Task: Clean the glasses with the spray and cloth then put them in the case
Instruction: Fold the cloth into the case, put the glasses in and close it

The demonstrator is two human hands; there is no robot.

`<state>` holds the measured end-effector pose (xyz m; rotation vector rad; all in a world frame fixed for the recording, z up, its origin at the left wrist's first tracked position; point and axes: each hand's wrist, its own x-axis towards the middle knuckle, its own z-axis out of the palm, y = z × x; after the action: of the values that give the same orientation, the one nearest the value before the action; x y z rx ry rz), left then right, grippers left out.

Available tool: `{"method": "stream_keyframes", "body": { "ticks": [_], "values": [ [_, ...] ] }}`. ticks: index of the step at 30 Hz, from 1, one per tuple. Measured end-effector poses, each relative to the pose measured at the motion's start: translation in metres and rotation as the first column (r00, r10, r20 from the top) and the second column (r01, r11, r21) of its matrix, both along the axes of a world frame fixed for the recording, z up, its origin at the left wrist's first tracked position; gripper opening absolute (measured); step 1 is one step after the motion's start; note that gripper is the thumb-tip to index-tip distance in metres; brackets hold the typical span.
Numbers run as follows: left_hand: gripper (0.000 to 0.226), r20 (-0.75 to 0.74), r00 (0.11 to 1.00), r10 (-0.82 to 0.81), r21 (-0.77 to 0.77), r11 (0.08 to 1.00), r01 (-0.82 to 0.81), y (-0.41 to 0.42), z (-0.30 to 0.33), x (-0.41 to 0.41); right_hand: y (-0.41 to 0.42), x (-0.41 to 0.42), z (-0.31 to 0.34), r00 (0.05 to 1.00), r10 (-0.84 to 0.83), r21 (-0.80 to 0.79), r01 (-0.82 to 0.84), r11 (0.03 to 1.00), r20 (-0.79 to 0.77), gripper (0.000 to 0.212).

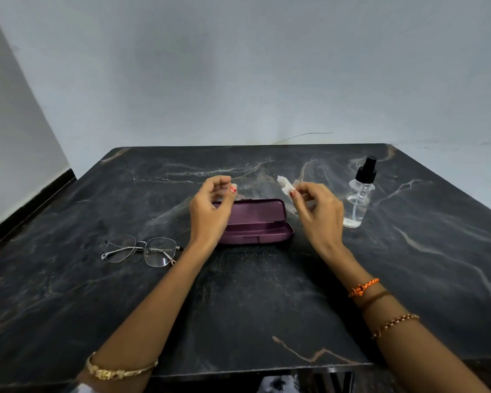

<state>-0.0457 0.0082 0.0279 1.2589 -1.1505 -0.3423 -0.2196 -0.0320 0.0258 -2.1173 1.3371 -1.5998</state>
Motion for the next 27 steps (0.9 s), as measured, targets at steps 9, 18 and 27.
{"method": "stream_keyframes", "body": {
  "ticks": [9,18,27],
  "values": [
    [0.026,-0.433,0.807,-0.402,-0.030,0.901,0.433,0.004,0.007,-0.002,0.013,0.044,0.024,0.967,0.254,-0.049,-0.254,0.966,-0.018,0.008],
    [0.005,-0.360,0.857,-0.368,-0.009,0.920,0.392,0.003,0.004,-0.001,0.015,0.046,0.015,0.903,0.311,0.147,-0.364,0.920,0.295,0.012],
    [0.012,-0.491,0.795,-0.356,-0.035,0.920,0.390,0.005,0.010,0.006,0.013,0.037,0.028,0.346,0.013,0.296,-0.821,0.488,0.938,0.017]
  ]
}}
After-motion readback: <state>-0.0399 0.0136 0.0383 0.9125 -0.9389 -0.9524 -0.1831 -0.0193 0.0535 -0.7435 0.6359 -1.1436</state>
